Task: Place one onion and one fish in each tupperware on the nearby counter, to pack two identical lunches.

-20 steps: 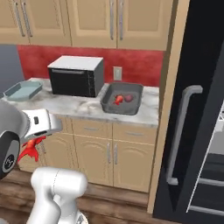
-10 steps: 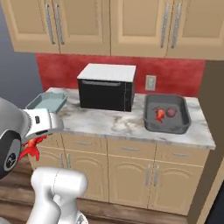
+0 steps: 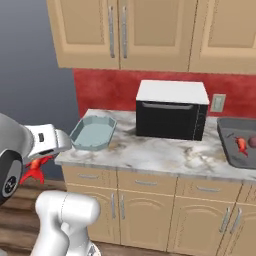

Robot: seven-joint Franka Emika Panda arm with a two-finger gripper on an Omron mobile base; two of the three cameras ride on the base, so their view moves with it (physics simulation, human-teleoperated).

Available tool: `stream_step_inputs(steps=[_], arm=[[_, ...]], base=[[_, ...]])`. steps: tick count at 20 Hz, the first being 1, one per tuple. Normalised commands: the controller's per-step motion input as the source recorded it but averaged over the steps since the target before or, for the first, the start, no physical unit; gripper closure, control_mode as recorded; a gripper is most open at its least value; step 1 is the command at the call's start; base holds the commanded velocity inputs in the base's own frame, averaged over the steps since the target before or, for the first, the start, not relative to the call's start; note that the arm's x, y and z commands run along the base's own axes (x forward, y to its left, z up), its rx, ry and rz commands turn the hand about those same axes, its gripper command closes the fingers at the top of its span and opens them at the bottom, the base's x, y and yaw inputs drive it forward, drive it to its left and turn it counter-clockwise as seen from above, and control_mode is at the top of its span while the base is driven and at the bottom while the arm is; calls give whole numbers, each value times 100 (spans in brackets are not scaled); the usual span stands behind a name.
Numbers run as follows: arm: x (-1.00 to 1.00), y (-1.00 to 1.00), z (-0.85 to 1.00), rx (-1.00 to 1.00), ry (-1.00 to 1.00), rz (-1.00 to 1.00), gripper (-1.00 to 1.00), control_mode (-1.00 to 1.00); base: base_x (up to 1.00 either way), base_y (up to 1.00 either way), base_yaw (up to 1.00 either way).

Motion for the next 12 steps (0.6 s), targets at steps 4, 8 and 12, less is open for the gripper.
stream_step_inputs(steps=[4, 8, 12], arm=[[0, 0, 0, 0, 0, 0, 100, 100], [14, 0, -10, 0, 0, -1, 100, -100], [76, -27, -57, 0, 0, 0, 100, -100]], base=[[78, 74, -5], [43, 30, -3], [0, 0, 0]])
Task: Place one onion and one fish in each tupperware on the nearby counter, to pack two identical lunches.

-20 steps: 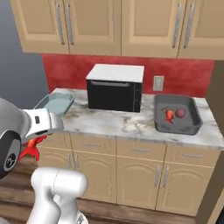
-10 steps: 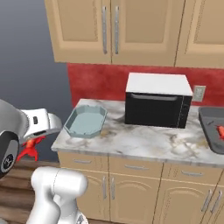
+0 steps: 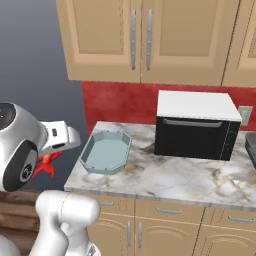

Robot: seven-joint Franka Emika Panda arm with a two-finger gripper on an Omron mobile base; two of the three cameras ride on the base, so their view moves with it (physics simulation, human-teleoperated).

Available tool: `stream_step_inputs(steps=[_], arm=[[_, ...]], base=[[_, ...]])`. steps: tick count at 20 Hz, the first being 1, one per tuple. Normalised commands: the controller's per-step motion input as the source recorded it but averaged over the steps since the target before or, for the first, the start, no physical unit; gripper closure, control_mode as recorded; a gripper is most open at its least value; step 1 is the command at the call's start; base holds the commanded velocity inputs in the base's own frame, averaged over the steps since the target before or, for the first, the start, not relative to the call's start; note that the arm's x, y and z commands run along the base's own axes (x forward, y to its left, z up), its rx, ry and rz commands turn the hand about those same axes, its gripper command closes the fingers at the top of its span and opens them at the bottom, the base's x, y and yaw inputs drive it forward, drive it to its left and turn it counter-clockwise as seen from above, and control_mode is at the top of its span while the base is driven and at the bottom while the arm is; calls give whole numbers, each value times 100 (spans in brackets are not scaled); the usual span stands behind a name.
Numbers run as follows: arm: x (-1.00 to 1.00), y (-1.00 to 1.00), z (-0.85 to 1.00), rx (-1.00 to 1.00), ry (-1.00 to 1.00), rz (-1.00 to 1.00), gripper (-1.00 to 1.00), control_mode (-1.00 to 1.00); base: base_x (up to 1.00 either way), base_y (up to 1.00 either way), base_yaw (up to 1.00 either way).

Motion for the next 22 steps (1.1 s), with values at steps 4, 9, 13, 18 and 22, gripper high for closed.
stream_step_inputs(steps=[4, 9, 13, 18, 22], arm=[[87, -24, -55, 0, 2, 0, 100, -100], [86, 2, -59, 0, 7, 0, 100, -100], [86, 17, -51, 0, 11, 0, 100, -100], [90, 16, -49, 0, 11, 0, 100, -100], [94, 16, -48, 0, 8, 0, 100, -100]], base=[[0, 0, 0], [0, 0, 0], [0, 0, 0], [0, 0, 0], [0, 0, 0]])
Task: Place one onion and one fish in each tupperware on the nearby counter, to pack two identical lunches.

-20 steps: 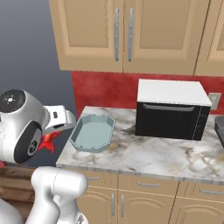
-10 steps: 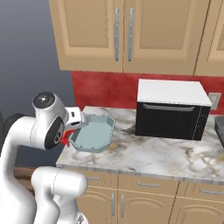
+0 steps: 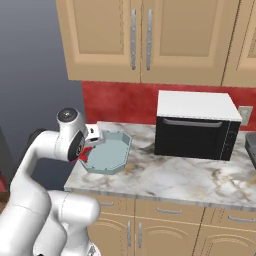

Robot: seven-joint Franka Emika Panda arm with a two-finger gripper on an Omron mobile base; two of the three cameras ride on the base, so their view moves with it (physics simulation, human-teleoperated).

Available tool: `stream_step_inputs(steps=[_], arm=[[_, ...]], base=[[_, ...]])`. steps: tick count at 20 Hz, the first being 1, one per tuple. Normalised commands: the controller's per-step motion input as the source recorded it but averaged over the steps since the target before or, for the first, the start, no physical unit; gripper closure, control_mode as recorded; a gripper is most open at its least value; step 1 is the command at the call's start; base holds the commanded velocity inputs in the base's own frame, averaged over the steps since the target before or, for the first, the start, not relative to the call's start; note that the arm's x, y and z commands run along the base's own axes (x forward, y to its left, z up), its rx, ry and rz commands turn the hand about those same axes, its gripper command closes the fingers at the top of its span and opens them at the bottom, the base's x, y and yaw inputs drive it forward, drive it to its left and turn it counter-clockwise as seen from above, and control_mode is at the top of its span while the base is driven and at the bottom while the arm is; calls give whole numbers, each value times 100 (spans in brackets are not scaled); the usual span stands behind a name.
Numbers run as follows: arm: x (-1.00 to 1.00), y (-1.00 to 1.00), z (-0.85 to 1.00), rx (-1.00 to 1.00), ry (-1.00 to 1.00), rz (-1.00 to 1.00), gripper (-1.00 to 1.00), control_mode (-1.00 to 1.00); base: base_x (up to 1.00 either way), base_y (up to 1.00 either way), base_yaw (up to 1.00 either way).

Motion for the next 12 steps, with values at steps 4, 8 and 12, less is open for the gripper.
stream_step_inputs(steps=[4, 8, 12], arm=[[93, 11, -45, 0, 7, 0, 100, -100], [86, 2, -39, 0, 8, 0, 100, -100], [83, 0, -31, 0, 9, 0, 100, -100]], base=[[0, 0, 0], [0, 0, 0], [0, 0, 0]])
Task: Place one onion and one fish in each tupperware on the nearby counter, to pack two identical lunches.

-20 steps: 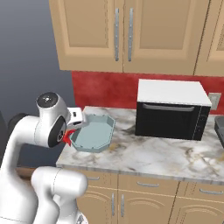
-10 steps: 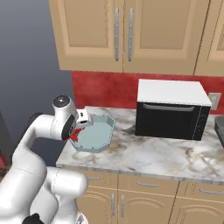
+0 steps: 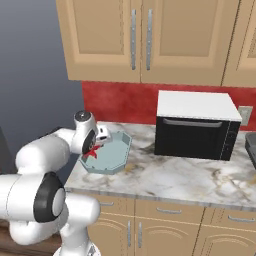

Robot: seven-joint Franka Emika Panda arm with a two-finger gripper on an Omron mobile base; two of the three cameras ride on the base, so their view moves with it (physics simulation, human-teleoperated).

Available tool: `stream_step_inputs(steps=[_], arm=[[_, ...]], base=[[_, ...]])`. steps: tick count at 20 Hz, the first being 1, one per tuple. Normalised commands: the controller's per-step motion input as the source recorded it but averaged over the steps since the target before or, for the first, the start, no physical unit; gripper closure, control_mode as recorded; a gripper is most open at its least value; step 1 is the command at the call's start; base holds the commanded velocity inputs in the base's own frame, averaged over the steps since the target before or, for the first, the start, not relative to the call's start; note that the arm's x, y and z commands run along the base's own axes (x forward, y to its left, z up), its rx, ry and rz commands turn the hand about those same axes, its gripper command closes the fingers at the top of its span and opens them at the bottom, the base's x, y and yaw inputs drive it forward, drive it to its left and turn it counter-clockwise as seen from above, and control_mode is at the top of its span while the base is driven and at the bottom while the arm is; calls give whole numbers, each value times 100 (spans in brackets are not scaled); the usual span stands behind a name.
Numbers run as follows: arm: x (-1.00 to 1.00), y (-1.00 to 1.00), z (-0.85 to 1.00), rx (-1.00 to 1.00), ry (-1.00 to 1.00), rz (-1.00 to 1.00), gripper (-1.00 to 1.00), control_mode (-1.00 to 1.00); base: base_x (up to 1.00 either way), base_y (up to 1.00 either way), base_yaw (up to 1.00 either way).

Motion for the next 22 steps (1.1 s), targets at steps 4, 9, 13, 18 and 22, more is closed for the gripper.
stream_step_inputs(steps=[4, 9, 13, 18, 22], arm=[[74, 0, -33, 0, 9, 0, 100, -100], [52, 0, -45, 0, 7, 0, 100, -100], [45, 0, -42, 0, 2, 0, -100, -100], [17, 0, -7, 0, 1, 0, -100, -100], [-12, 0, 22, 0, 0, -3, -100, -100]], base=[[0, 0, 0], [0, 0, 0], [0, 0, 0], [0, 0, 0], [0, 0, 0]])
